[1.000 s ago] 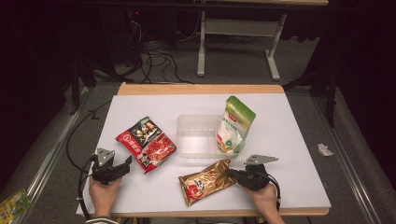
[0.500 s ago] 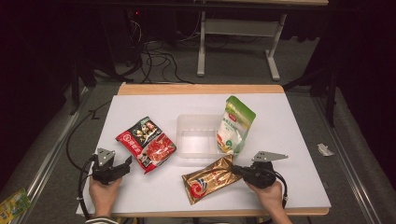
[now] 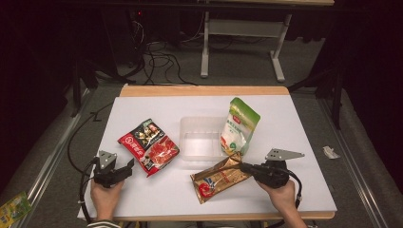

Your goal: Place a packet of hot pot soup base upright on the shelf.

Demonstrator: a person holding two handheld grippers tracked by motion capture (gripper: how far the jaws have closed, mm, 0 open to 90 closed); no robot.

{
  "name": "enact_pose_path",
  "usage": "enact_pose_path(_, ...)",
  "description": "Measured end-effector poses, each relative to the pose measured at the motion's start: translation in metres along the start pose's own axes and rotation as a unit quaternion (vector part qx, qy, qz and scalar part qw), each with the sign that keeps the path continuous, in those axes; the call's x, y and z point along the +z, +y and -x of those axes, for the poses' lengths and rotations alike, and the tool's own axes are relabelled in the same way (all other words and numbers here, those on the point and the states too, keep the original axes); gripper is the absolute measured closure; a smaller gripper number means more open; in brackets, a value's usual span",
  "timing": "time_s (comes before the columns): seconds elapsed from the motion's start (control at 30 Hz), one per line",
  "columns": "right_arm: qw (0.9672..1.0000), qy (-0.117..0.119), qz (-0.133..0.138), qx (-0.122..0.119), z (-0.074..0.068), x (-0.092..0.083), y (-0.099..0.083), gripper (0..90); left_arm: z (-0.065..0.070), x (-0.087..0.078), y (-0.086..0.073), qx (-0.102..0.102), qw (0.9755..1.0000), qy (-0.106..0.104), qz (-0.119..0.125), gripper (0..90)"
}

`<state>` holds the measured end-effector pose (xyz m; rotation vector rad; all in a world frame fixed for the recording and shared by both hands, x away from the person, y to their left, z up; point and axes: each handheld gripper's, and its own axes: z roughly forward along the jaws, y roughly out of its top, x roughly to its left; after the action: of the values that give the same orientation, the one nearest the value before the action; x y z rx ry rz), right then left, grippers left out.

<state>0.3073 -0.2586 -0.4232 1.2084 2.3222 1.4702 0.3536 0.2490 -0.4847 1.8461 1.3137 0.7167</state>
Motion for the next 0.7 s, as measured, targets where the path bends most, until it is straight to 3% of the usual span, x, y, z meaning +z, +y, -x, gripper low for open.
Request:
enact_pose_path(0.2, 0.9998, -0.002, 0.004, -0.021, -0.004, -0.007, 0.010, 90.0, 0.000, 0.000, 0.000, 0.000, 1.0000, -0.001, 0.000, 28.6)
enact_pose_path(0.7, 0.9996, 0.005, 0.026, -0.012, 0.000, -0.024, 0.024, 90.0, -0.001, 0.000, 0.000, -0.001, 1.0000, -0.002, 0.001, 28.5)
